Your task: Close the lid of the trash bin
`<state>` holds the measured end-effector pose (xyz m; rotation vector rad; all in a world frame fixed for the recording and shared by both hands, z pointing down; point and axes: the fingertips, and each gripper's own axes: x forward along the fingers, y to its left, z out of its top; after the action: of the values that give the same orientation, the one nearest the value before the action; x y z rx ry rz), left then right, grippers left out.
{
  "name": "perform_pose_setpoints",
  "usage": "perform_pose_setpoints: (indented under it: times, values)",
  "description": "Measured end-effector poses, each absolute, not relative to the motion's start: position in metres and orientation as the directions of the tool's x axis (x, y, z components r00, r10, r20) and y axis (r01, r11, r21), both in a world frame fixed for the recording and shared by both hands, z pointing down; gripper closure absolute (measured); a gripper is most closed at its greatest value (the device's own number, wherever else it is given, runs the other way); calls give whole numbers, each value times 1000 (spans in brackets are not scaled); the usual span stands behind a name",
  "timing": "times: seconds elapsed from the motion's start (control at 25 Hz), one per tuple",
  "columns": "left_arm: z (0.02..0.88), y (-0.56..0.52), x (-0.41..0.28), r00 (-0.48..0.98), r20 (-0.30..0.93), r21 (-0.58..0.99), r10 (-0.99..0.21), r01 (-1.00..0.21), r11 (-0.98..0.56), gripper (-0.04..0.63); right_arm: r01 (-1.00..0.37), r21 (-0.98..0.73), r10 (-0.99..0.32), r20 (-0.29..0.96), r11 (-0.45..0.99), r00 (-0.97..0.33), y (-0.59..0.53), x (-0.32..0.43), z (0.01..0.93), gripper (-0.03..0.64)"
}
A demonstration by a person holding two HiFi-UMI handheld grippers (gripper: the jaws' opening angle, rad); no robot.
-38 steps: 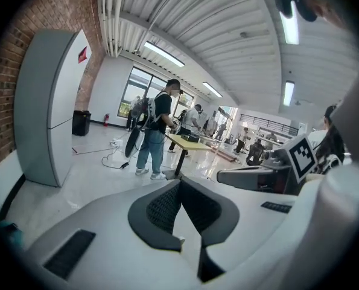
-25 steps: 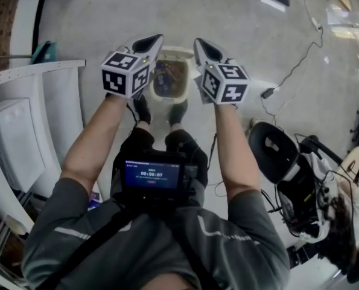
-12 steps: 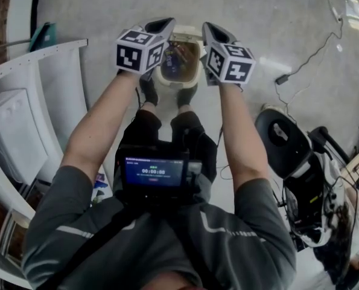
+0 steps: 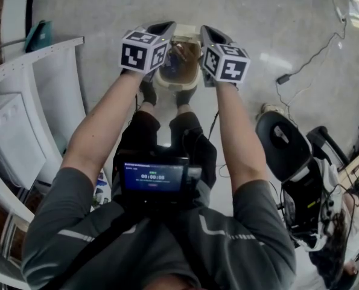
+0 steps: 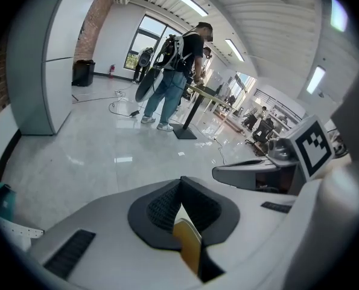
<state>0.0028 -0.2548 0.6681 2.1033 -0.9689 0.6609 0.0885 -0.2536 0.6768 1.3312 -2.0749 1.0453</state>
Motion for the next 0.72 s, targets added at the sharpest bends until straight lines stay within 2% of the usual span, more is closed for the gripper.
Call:
perform_pose_setpoints:
  times: [0.16,0.72]
  values:
    - [689,-250,4,568,726,381,-388,-801,-461,600,-907,-353,-537,731,230,-421,-250,91,690,604]
    - [695,-211,3,592,728,393,-346,-773,-497,600,-911,-360,-489,768,204,-413,-208,87,701,604]
